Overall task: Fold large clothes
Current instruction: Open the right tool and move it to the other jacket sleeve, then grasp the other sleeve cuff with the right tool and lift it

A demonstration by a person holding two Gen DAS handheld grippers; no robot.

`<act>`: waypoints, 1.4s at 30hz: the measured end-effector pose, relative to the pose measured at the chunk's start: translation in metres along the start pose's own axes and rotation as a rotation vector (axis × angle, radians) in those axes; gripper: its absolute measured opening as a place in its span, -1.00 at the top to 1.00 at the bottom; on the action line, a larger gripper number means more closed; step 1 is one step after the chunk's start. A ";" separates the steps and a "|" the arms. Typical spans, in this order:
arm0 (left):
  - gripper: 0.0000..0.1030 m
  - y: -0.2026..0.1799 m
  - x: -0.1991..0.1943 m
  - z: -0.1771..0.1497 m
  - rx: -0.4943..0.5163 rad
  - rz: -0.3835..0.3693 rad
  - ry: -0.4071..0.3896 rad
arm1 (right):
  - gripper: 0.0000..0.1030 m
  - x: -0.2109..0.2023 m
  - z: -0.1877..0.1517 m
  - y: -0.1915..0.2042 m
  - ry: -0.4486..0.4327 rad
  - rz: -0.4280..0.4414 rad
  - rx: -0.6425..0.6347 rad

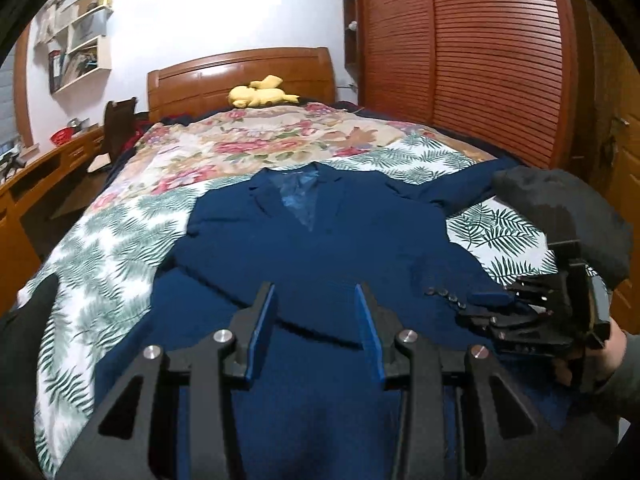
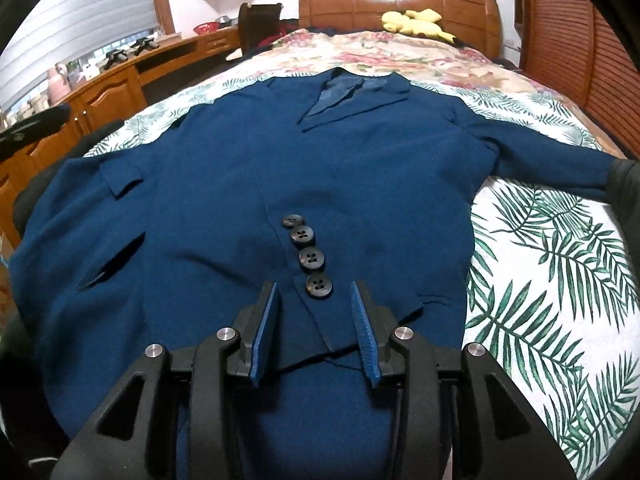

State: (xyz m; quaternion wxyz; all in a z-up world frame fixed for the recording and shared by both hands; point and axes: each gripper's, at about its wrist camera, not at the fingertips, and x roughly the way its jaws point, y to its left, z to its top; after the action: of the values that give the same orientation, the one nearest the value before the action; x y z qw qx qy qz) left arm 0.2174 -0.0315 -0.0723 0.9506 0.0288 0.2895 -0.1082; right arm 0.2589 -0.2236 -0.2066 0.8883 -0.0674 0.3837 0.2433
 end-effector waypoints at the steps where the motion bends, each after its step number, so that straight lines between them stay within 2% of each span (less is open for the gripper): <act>1: 0.25 -0.003 0.008 0.002 0.000 -0.010 0.002 | 0.29 -0.003 0.001 -0.001 -0.003 0.002 0.005; 8: 0.25 -0.016 0.062 0.002 0.008 -0.061 0.021 | 0.27 -0.036 0.012 -0.029 -0.058 -0.041 0.033; 10: 0.25 -0.018 0.074 -0.004 0.007 -0.070 0.033 | 0.04 -0.039 0.020 -0.047 -0.058 -0.082 0.044; 11: 0.25 -0.017 0.079 -0.007 0.005 -0.075 0.043 | -0.17 -0.038 0.024 -0.057 -0.057 -0.104 0.056; 12: 0.25 -0.017 0.084 -0.009 -0.001 -0.085 0.058 | -0.24 -0.037 0.030 -0.071 -0.054 -0.129 0.080; 15: 0.25 -0.018 0.091 -0.016 -0.009 -0.118 0.081 | -0.25 -0.029 0.044 -0.106 -0.053 -0.144 0.153; 21: 0.25 -0.023 0.082 -0.020 0.004 -0.126 0.049 | -0.25 0.000 0.068 -0.163 -0.034 -0.155 0.327; 29: 0.25 -0.017 0.068 -0.020 0.002 -0.159 0.039 | -0.25 0.027 0.087 -0.197 -0.017 -0.178 0.440; 32: 0.25 -0.011 0.062 -0.020 -0.013 -0.169 0.032 | -0.25 0.038 0.089 -0.215 -0.011 -0.158 0.517; 42: 0.25 0.000 0.057 -0.020 -0.030 -0.164 0.026 | -0.25 0.059 0.101 -0.244 0.004 -0.198 0.660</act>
State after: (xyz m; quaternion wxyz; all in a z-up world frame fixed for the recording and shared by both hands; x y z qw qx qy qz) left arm 0.2529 -0.0397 -0.1206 0.9349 -0.0078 0.3050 -0.1811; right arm 0.4767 -0.3835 -0.1949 0.8807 0.1865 0.4349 0.0187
